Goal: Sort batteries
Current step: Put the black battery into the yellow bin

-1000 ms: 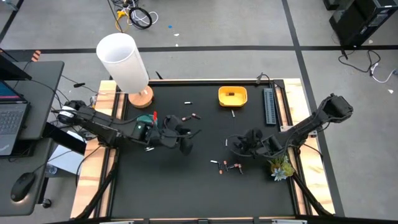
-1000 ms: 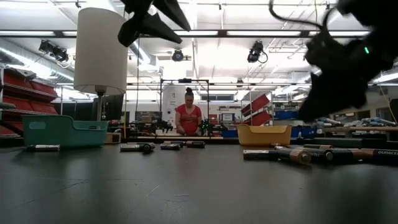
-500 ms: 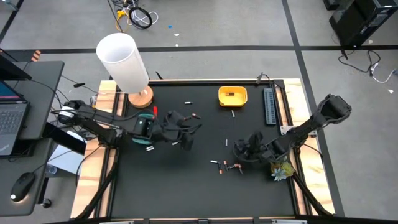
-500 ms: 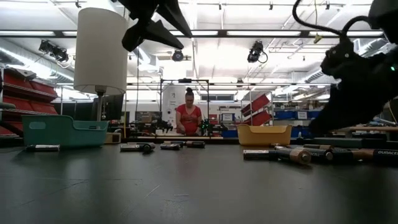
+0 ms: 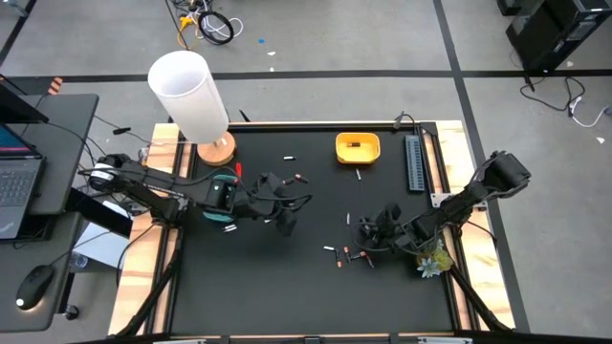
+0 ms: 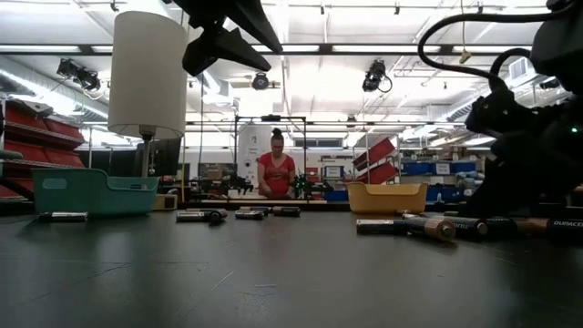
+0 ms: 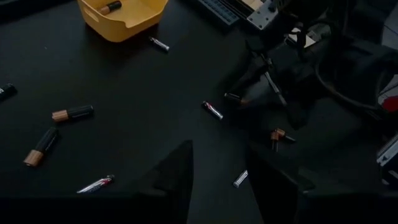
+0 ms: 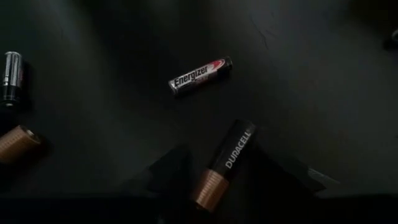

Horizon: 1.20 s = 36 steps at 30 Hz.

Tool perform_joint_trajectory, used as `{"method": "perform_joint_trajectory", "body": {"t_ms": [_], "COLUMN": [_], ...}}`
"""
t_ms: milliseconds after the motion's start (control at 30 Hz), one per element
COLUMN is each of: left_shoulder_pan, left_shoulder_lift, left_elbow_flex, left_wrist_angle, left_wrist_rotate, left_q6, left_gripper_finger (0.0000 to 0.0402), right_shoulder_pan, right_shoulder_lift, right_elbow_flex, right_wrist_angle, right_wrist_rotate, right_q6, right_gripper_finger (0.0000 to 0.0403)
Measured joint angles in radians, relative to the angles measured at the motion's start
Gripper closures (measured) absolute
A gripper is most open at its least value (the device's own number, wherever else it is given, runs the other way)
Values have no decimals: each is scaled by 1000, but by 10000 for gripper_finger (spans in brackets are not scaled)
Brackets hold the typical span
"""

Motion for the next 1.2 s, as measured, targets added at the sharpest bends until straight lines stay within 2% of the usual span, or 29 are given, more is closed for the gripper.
{"method": "perform_joint_trajectory", "body": {"t_ms": [67, 233, 533, 900, 1200], "left_shoulder_pan": [0, 0, 0, 54, 98], "left_shoulder_lift": [0, -1, -4, -4, -4], "left_elbow_flex": [0, 0, 1, 1, 1], "left_wrist_angle": [0, 0, 25, 37, 36], "left_wrist_rotate": [6, 12, 28, 28, 24], "left_q6": [0, -3, -8, -10, -4], "left_gripper_finger": [245, 245, 245, 245, 245], "right_shoulder_pan": [0, -20, -142, -416, -667], "right_shoulder_lift": [5, 5, -60, -137, -156], "right_elbow_flex": [1, 2, -1, -6, -5], "right_wrist_angle": [2, 3, 1, 18, 134], "right_wrist_rotate": [-2, -32, -182, -317, -535], "right_q6": [-1, -59, -241, -562, -785], "right_gripper_finger": [250, 356, 358, 358, 358]}}
